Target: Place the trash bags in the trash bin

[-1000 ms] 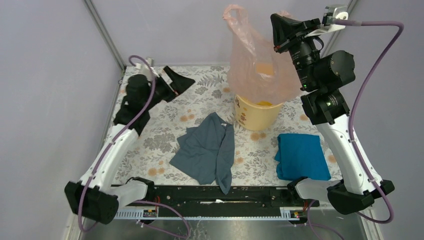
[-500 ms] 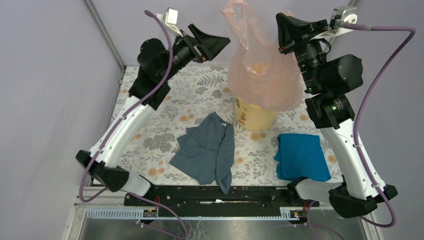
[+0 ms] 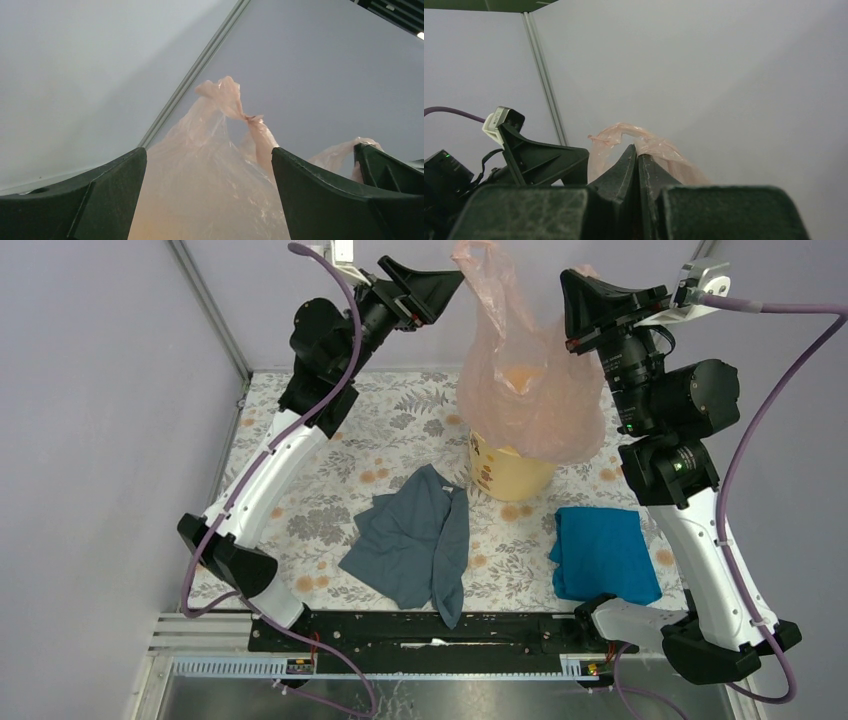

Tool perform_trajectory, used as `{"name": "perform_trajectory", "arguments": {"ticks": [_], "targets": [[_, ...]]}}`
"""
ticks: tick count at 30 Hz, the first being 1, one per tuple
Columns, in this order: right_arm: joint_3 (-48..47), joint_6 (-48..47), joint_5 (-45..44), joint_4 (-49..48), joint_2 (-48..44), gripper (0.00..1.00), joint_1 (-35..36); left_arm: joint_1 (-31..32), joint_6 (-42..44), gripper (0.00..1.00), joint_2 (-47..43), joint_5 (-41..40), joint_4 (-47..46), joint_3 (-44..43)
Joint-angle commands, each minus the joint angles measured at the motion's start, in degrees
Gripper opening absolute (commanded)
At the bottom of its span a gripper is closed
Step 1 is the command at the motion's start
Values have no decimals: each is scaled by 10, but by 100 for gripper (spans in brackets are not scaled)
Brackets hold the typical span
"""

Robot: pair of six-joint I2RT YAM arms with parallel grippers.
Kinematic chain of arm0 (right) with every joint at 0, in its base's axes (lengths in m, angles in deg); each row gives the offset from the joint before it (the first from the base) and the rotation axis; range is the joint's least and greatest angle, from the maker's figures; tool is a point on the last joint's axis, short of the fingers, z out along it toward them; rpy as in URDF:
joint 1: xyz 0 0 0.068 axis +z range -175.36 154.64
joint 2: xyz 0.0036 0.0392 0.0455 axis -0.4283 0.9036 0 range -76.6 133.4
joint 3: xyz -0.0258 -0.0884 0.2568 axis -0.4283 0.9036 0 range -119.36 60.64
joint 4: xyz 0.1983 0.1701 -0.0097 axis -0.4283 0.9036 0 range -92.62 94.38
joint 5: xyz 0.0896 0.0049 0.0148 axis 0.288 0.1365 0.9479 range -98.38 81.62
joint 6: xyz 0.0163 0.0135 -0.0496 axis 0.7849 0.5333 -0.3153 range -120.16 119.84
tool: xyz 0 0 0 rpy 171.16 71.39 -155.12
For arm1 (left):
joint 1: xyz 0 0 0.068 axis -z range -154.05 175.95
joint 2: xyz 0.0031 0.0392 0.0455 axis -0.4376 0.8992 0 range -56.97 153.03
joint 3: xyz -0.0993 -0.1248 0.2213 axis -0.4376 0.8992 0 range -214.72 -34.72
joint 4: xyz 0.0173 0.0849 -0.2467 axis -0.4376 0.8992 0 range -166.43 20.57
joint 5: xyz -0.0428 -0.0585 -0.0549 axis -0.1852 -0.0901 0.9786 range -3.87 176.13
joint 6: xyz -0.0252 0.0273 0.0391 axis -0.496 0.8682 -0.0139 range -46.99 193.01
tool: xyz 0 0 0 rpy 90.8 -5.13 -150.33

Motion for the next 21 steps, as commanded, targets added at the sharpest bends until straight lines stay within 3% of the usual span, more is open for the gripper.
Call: {"name": "perform_trajectory", "arguments": {"ticks": [1, 6, 11, 14, 21], "targets": [[2, 2, 4, -22, -8, 8, 2, 0, -10, 99, -73, -53, -107, 70], [3, 0, 6, -23, -8, 8, 1, 1, -4, 99, -80, -40, -146, 80], [14, 4, 5, -29, -14, 8, 2, 17, 5, 99, -10, -39, -53, -26], [17, 4, 5, -26, -17, 8, 2, 27, 5, 97, 5, -40, -70, -27], [20, -19, -10, -27, -29, 8, 2, 39, -28, 50, 77, -11, -40, -119]]}}
